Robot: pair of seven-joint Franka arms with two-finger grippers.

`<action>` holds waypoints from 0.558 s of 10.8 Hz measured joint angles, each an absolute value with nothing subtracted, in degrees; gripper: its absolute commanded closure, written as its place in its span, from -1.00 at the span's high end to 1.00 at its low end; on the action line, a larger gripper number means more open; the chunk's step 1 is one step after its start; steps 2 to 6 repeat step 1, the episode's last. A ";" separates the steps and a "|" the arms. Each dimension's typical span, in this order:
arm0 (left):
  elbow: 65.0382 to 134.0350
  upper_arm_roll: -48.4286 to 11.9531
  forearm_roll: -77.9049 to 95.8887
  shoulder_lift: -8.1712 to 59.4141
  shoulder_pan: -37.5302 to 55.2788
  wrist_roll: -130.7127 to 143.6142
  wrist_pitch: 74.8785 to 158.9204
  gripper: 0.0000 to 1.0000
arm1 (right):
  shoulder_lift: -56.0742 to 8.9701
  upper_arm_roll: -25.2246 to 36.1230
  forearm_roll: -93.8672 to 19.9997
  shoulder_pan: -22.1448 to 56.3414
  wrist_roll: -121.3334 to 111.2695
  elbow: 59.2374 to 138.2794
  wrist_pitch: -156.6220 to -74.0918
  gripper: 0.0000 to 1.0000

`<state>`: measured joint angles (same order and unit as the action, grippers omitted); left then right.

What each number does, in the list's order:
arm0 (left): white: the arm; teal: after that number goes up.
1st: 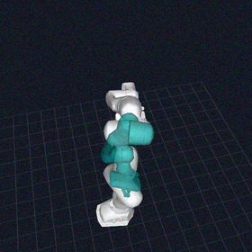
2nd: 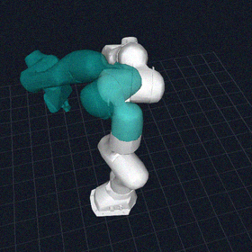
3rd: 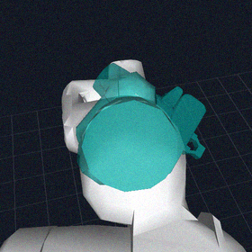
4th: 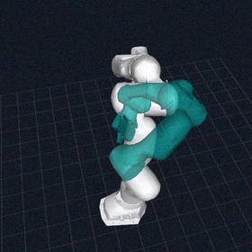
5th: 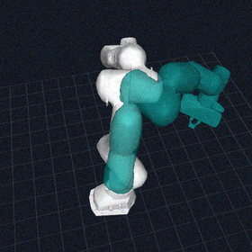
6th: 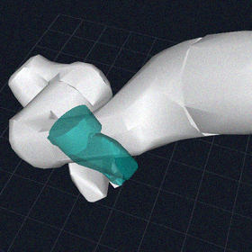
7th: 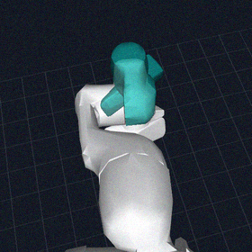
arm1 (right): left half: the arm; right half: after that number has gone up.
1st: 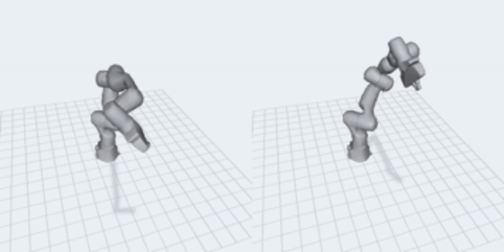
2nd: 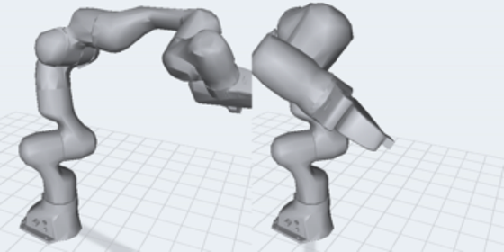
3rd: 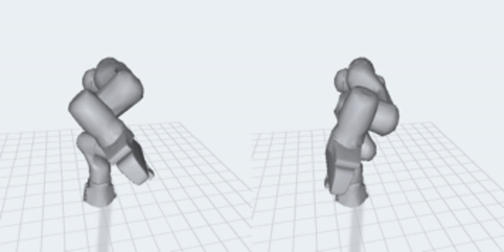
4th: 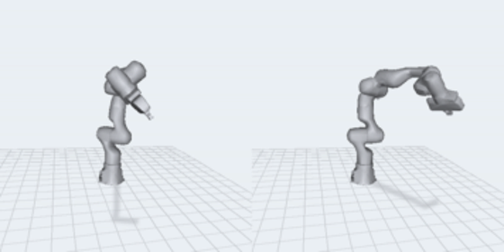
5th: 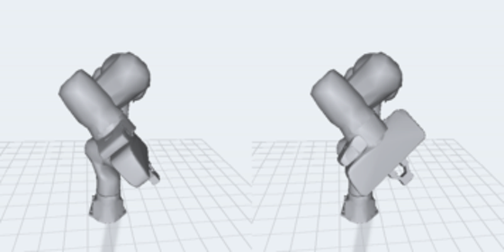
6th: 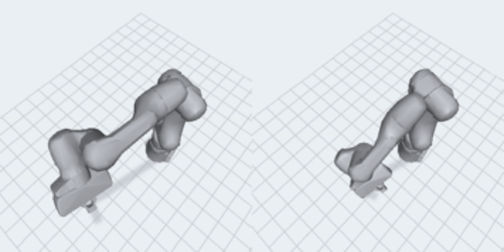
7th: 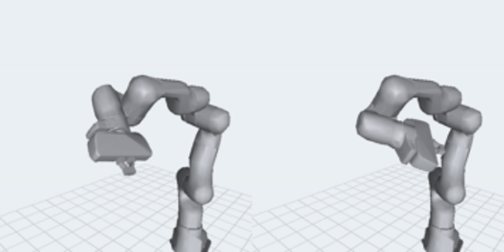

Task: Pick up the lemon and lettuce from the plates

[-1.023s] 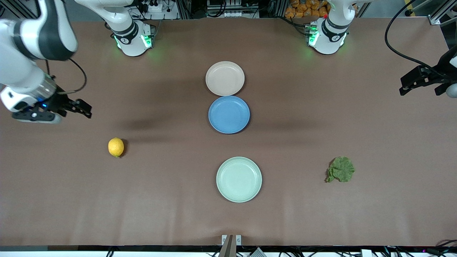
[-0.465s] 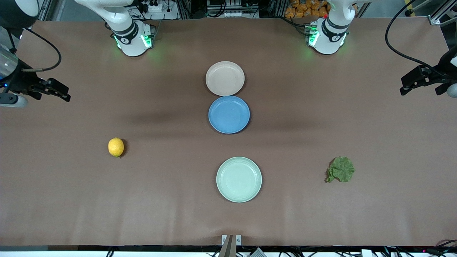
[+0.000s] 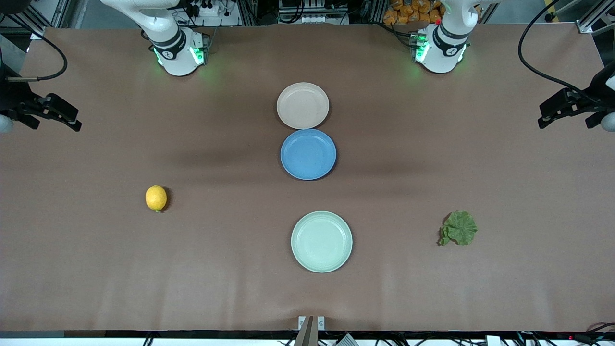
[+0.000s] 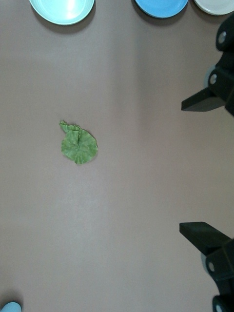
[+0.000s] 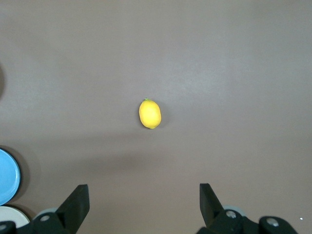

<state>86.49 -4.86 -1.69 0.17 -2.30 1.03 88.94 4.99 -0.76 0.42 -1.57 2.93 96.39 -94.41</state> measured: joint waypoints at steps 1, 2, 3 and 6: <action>86.49 -4.86 -1.69 0.17 -2.30 1.03 88.94 1.00 | 4.91 -0.81 0.42 -1.53 2.93 96.26 -94.39 1.00; 86.49 -4.86 -1.69 0.17 -2.30 1.03 88.94 1.00 | 4.91 -0.81 0.42 -1.53 2.93 96.26 -94.39 1.00; 86.49 -4.86 -1.69 0.17 -2.30 1.03 88.94 1.00 | 4.91 -0.81 0.42 -1.53 2.93 96.26 -94.39 1.00; 86.49 -4.86 -1.69 0.17 -2.30 1.03 88.94 1.00 | 4.91 -0.81 0.42 -1.53 2.93 96.26 -94.39 1.00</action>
